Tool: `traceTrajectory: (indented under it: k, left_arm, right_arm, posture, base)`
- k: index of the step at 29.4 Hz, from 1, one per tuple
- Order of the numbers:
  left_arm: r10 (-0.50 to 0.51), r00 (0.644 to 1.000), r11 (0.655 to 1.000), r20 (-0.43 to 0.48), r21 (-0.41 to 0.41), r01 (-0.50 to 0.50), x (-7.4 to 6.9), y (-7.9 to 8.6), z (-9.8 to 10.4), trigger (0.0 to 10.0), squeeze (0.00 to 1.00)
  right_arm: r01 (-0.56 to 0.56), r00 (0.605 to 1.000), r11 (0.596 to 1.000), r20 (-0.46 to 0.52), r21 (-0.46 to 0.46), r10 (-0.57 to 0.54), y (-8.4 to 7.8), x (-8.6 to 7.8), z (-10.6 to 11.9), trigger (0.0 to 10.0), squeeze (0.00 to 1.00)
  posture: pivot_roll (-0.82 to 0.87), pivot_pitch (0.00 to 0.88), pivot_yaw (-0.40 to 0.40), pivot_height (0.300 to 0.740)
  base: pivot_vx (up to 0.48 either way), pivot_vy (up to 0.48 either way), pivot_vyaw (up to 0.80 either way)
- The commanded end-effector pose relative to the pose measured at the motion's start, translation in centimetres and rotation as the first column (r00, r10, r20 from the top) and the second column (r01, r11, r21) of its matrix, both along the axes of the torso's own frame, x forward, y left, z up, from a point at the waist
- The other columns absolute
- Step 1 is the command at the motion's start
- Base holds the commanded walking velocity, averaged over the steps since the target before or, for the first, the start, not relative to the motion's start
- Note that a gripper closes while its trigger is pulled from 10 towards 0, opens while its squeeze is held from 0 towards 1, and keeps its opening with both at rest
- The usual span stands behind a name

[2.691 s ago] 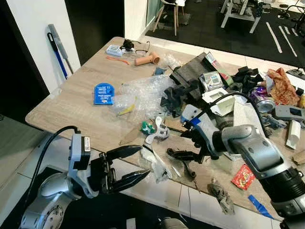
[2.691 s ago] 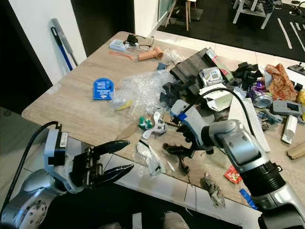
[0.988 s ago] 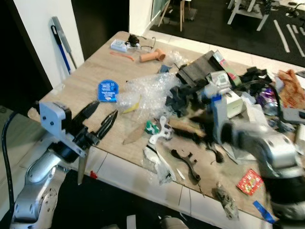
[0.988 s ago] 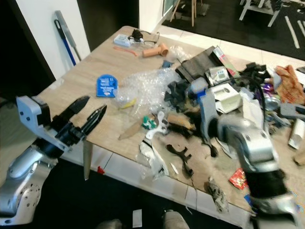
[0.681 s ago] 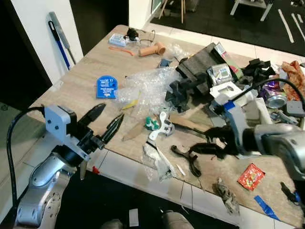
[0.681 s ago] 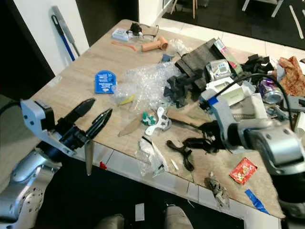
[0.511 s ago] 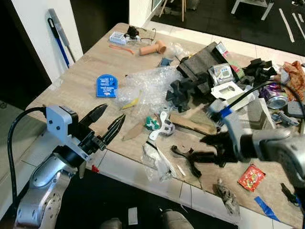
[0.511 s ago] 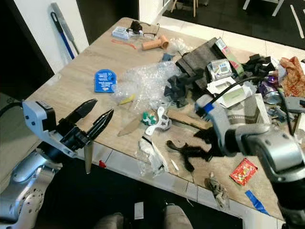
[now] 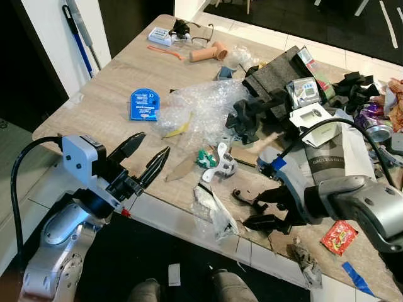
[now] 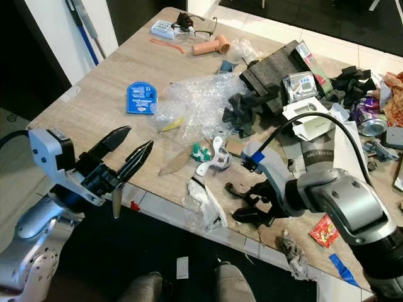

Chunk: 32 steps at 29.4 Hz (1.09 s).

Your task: Picking trash to rubbish bin

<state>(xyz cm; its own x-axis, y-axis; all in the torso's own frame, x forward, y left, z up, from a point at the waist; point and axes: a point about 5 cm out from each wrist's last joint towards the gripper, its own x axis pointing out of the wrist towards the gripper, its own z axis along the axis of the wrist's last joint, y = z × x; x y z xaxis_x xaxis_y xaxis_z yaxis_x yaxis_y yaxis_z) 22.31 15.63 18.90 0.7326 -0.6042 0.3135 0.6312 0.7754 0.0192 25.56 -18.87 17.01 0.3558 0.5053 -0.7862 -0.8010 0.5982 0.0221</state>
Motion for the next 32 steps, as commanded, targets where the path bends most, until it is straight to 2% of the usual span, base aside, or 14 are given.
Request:
traceTrajectory:
  k: [1,8,11,14,17,21,22,26,31,32]
  left_arm:
    - [-0.01,1.0,1.0,-0.013,-0.002,0.01,-0.4,-0.4,-0.2,10.0,0.0]
    - [-0.01,1.0,1.0,-0.015,-0.008,0.01,-0.5,-0.5,-0.2,10.0,0.0]
    - [-0.012,1.0,1.0,-0.014,-0.008,0.012,-0.4,-0.5,-0.2,10.0,0.0]
    - [-0.02,1.0,1.0,-0.013,-0.009,0.02,-0.5,-0.6,-0.1,10.0,0.0]
    - [-0.031,0.999,0.999,-0.012,-0.011,0.031,-0.5,-0.7,-0.1,10.0,0.0]
    - [-0.05,0.999,0.999,-0.009,-0.015,0.05,-0.5,-0.9,0.0,10.0,0.0]
    - [-0.057,0.998,0.998,-0.008,-0.015,0.057,-0.5,-1.0,0.0,10.0,0.0]
    - [-0.064,0.998,0.998,-0.006,-0.015,0.064,-0.5,-1.1,0.0,10.0,0.0]
    - [-0.075,0.997,0.997,-0.006,-0.016,0.075,-0.6,-1.3,0.0,10.0,0.0]
    - [-0.085,0.996,0.996,-0.007,-0.017,0.085,-0.7,-1.4,-0.1,10.0,0.0]
  right_arm:
    - [0.014,1.0,0.998,-0.013,-0.058,-0.015,-0.5,0.0,-0.7,10.0,0.0]
    - [-0.004,1.0,0.991,0.003,-0.131,0.005,-1.0,-0.1,-0.7,10.0,0.0]
    - [0.005,1.0,0.978,0.026,-0.21,0.001,-1.8,0.1,-1.0,10.0,0.0]
    - [0.012,0.999,0.971,0.041,-0.237,-0.002,-2.2,0.3,-1.0,10.0,0.0]
    - [0.029,0.998,0.973,0.068,-0.227,-0.014,-2.2,0.7,-0.7,10.0,0.0]
    - [0.008,0.995,0.99,0.101,-0.141,0.006,-1.3,1.2,0.6,10.0,0.0]
    - [-0.006,0.994,0.997,0.111,-0.083,0.016,-0.8,1.3,1.3,10.0,0.0]
    - [-0.011,0.992,0.999,0.128,-0.046,0.017,-0.5,1.6,2.1,10.0,0.0]
    - [-0.005,0.99,0.997,0.138,-0.071,0.015,-0.9,1.8,2.4,10.0,0.0]
    - [-0.006,0.99,0.994,0.141,-0.112,0.022,-1.2,1.8,2.3,10.0,0.0]
  posture:
    - [-0.11,0.172,-0.069,0.74]
    - [-0.11,0.176,-0.073,0.74]
    - [-0.12,0.176,-0.072,0.74]
    - [-0.12,0.177,-0.071,0.74]
    - [-0.12,0.177,-0.071,0.74]
    - [-0.12,0.177,-0.071,0.74]
    - [-0.13,0.166,-0.073,0.74]
    - [-0.13,0.16,-0.075,0.74]
    - [-0.13,0.151,-0.078,0.74]
    - [-0.13,0.15,-0.08,0.74]
  base:
    - [0.0,0.0,0.0]
    - [0.0,0.0,0.0]
    - [0.0,0.0,0.0]
    - [0.0,0.0,0.0]
    - [0.0,0.0,0.0]
    - [0.0,0.0,0.0]
    - [0.0,0.0,0.0]
    - [0.0,0.0,0.0]
    - [0.0,0.0,0.0]
    - [0.0,0.0,0.0]
